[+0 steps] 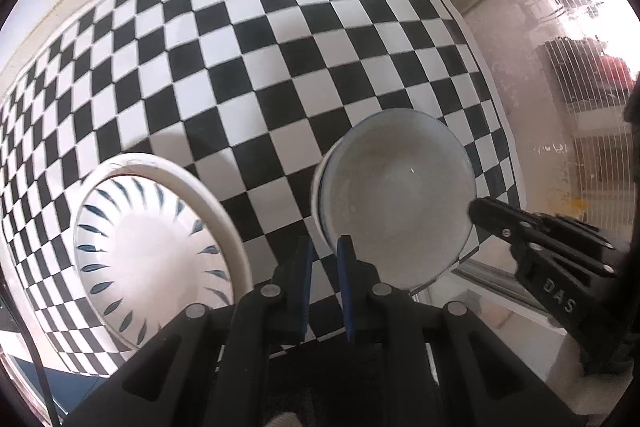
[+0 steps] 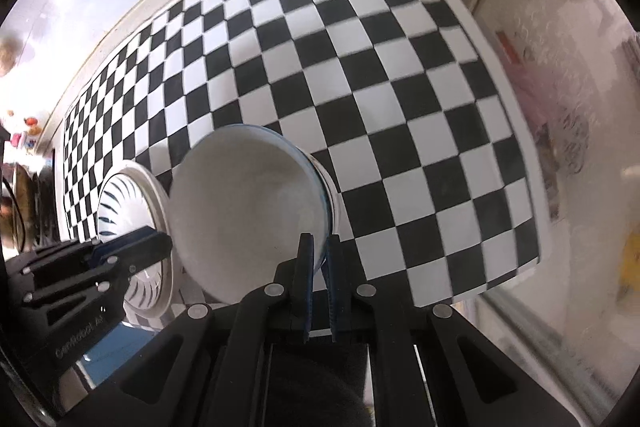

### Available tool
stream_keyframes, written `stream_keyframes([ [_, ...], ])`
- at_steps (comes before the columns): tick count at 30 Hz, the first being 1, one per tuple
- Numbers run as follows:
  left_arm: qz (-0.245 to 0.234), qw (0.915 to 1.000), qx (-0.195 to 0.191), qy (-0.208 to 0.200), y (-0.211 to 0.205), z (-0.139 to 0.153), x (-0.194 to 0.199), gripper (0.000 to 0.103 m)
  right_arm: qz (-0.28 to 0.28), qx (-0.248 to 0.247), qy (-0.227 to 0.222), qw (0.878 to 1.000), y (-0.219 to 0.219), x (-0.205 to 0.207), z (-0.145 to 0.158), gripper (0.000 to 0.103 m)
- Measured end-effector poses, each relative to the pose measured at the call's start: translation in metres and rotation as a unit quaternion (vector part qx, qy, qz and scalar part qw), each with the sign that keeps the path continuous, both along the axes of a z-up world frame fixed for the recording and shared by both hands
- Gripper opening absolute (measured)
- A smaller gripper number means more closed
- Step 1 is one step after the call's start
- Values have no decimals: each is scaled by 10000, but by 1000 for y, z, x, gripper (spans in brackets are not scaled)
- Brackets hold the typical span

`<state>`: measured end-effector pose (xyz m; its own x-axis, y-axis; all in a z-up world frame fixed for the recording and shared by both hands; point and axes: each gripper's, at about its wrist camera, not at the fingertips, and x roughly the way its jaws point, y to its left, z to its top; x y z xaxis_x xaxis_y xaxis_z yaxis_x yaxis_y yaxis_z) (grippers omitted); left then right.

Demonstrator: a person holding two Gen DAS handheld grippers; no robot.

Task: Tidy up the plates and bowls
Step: 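Raise both grippers away from the bowl stack, then lower both grippers to the nested bowl stack and close on its rim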

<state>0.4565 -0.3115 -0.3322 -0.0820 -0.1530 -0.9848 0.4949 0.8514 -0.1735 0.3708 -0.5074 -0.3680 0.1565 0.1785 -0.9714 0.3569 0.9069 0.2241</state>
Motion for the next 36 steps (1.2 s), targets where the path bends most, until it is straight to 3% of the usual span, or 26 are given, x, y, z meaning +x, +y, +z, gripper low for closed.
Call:
stream_keyframes([
  [3, -44, 9996, 43, -289, 5, 13, -3, 22, 150, -230, -185, 9995, 8, -4, 21, 14],
  [5, 8, 9990, -13, -456, 11, 24, -6, 27, 218, -372, -353, 9984, 12, -8, 36, 36],
  [7, 44, 9973, 39, -730, 16, 37, -9, 31, 281, -448, -515, 9973, 16, -11, 51, 88],
  [8, 63, 9964, 34, -845, 19, 43, -10, 44, 320, -459, -598, 9966, 19, -13, 58, 93],
  [9, 80, 9954, 21, -955, 21, 49, -11, 55, 371, -519, -696, 9955, 21, -15, 68, 94],
  [10, 106, 9941, 22, -1080, 25, 57, -13, 76, 410, -640, -747, 9943, 25, -17, 75, 94],
  [12, 179, 9922, 38, -1230, 30, 68, -13, 86, 430, -824, -831, 9922, 29, -21, 88, 94],
  [27, 726, 9850, -223, -1552, 61, 148, -23, 89, 398, -1086, -1291, 9849, 54, -50, 173, 94],
  [32, 714, 9830, -263, -1671, 62, 161, -29, 89, 467, -1043, -1303, 9849, 60, -49, 179, 94],
  [36, 720, 9847, -224, -1574, 55, 150, -24, 89, 498, -1103, -1175, 9857, 54, -36, 165, 94],
])
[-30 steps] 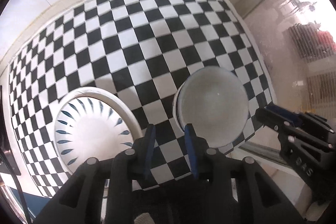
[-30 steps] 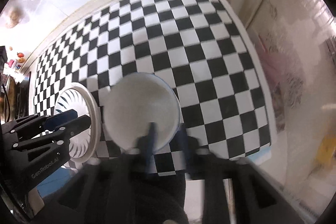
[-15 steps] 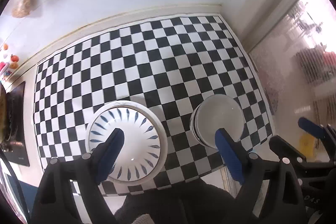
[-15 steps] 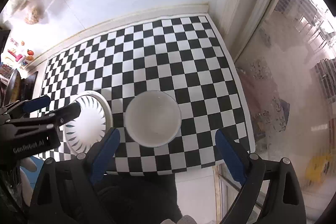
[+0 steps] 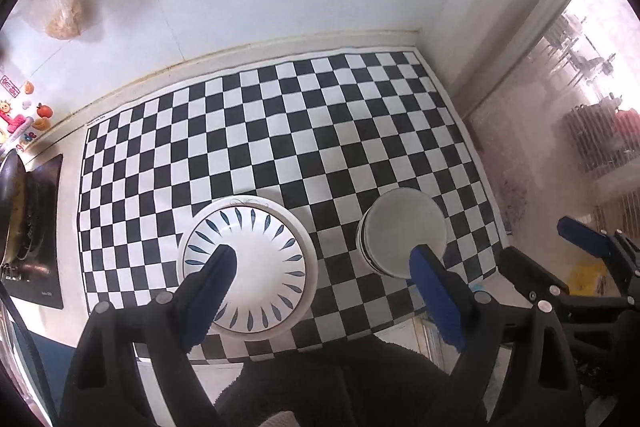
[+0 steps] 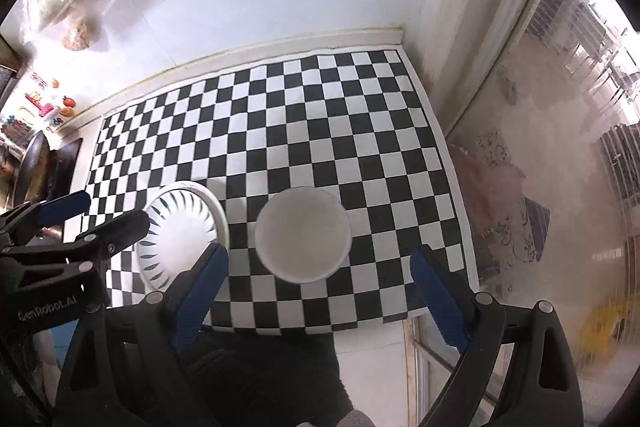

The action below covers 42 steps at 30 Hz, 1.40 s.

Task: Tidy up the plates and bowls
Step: 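Lower both grippers to the nested bowl stack and close on its rim, then lift the nested bowl stack with both grippers and carry it toward the plate stack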

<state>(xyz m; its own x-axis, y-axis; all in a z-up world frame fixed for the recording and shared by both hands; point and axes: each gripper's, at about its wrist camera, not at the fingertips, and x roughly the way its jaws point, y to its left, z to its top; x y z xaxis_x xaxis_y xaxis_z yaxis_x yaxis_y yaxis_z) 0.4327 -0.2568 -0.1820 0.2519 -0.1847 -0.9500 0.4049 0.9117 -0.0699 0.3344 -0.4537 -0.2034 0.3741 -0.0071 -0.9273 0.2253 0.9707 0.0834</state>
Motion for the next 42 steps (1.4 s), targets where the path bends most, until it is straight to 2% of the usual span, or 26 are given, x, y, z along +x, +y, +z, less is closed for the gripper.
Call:
stream_keyframes([
  [9, -53, 9985, 232, 494, -24, -63, 23, 89, -396, 432, 424, 9974, -41, 30, -62, 94],
  [12, -71, 9969, 207, 754, -34, -87, 33, 89, -511, 622, 545, 9953, -51, 39, -84, 94],
  [16, -15, 9922, -37, 1249, -43, -116, 49, 88, -618, 892, 697, 9916, -61, 48, -112, 94],
  [18, 131, 9891, -148, 1460, -44, -128, 58, 87, -634, 1018, 781, 9897, -64, 51, -127, 94],
  [21, 274, 9816, -360, 1857, -45, -147, 71, 73, -674, 1205, 951, 9859, -69, 55, -149, 94],
  [23, 271, 9767, -430, 2086, -49, -158, 74, 57, -720, 1362, 1061, 9824, -73, 57, -163, 94],
  [25, 219, 9722, -497, 2278, -53, -167, 75, 50, -763, 1493, 1139, 9793, -77, 55, -173, 94],
  [35, 150, 9451, -799, 3164, -74, -211, 70, 50, -857, 2192, 1513, 9601, -87, 56, -226, 94],
  [42, 212, 9376, -783, 3382, -79, -232, 71, 44, -927, 2713, 1625, 9441, -86, 57, -257, 94],
])
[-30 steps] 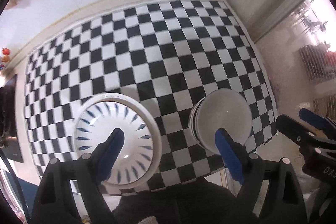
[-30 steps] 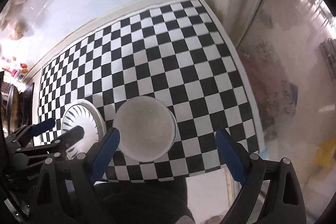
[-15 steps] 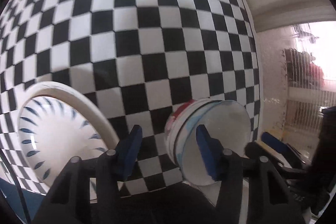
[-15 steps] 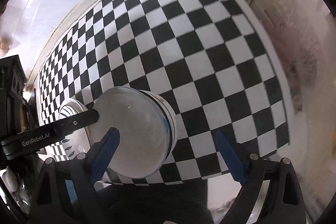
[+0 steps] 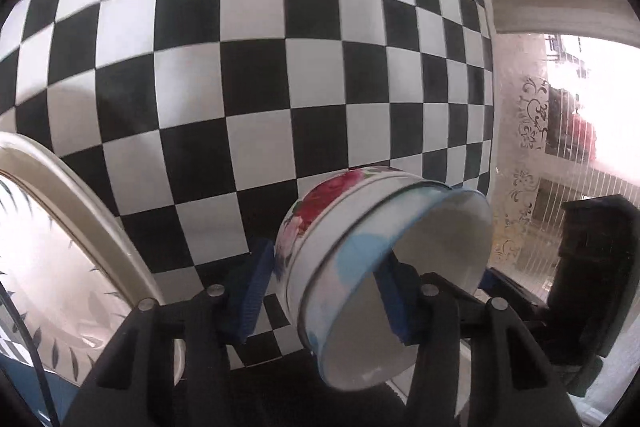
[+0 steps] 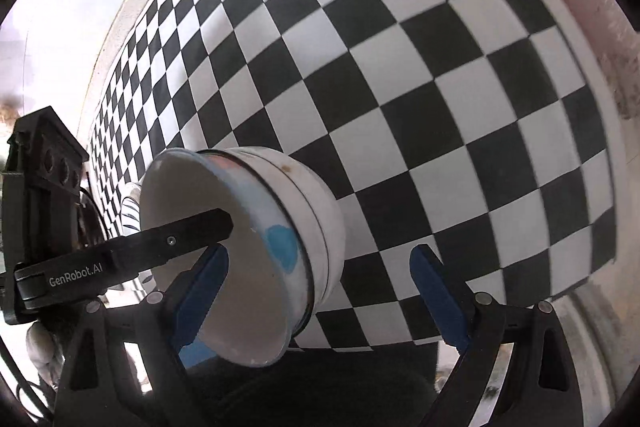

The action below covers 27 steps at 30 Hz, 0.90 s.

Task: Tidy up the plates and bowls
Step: 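Lift the nested bowl stack with both grippers and carry it toward the plate stack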

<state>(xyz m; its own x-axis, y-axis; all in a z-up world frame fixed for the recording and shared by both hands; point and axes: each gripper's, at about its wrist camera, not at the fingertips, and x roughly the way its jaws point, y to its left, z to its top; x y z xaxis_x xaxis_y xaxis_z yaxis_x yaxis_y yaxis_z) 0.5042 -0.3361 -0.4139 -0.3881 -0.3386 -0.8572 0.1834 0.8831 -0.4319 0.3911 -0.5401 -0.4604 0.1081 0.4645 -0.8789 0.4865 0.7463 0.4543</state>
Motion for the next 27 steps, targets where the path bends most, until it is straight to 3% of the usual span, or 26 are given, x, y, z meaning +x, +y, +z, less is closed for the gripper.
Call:
stream_keyframes([
  [2, -18, 10000, 68, -13, -1, -5, 1, 36, -22, 90, 16, 10000, 1, 1, -7, 93],
  [8, 35, 10000, -11, -22, 1, -7, 0, 36, -105, 437, 53, 9990, 4, 3, -25, 79],
  [13, -40, 9999, -95, -49, 1, -7, 2, 37, -201, 684, 112, 9974, 12, 10, -40, 62],
  [19, -35, 9995, -295, 44, 3, -12, 6, 38, -358, 939, -9, 9949, 19, 13, -49, 59],
  [27, -274, 9988, -116, -381, -3, -1, -3, 38, -303, 902, -246, 9952, 11, 5, -41, 50],
])
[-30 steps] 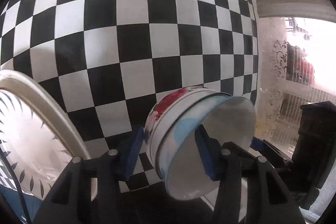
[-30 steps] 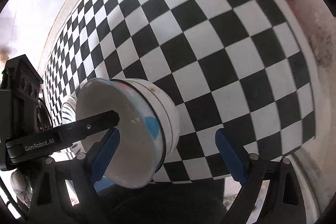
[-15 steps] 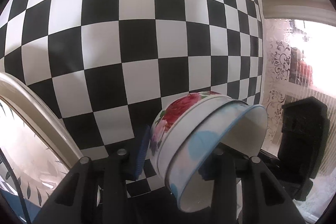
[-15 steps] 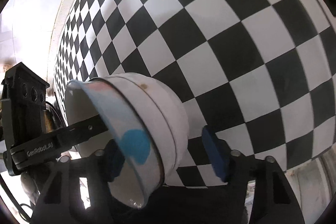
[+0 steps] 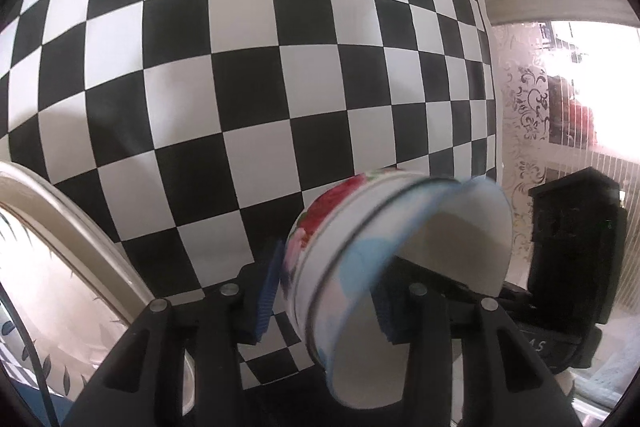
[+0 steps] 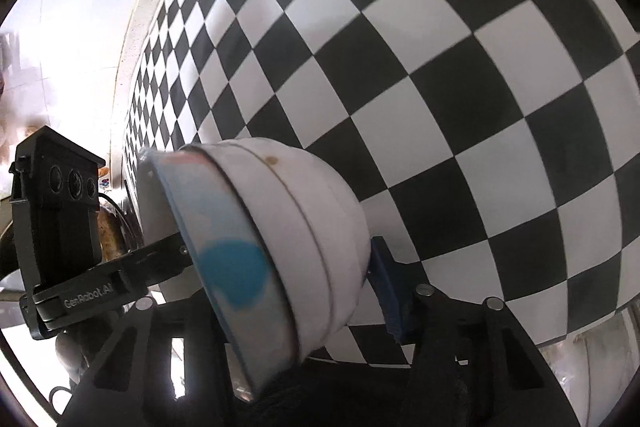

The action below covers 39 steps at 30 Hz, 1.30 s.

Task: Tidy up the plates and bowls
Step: 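Lift the nested bowl stack with both grippers and carry it toward the plate stack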

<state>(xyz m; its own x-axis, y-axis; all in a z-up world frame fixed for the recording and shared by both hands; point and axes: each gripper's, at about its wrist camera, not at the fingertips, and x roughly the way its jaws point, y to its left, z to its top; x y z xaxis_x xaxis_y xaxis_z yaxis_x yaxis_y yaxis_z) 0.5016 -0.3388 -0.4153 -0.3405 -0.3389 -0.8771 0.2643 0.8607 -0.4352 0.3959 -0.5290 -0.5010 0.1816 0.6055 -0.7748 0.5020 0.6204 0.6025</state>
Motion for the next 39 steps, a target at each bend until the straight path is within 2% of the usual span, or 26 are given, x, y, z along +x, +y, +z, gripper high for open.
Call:
stream_keyframes([
  [13, 50, 10000, 17, -26, 9, 5, -10, 38, 162, -87, -117, 9998, 11, 7, 15, 48],
  [22, 240, 9993, -137, -242, 31, 34, -2, 37, 377, -182, -376, 9984, 38, 24, 48, 48],
  [31, 500, 9973, -195, -505, 81, 69, 9, 37, 718, -195, -649, 9951, 82, 51, 83, 48],
  [39, 855, 9942, -107, -642, 144, 85, 10, 37, 1081, -100, -782, 9910, 144, 69, 94, 48],
])
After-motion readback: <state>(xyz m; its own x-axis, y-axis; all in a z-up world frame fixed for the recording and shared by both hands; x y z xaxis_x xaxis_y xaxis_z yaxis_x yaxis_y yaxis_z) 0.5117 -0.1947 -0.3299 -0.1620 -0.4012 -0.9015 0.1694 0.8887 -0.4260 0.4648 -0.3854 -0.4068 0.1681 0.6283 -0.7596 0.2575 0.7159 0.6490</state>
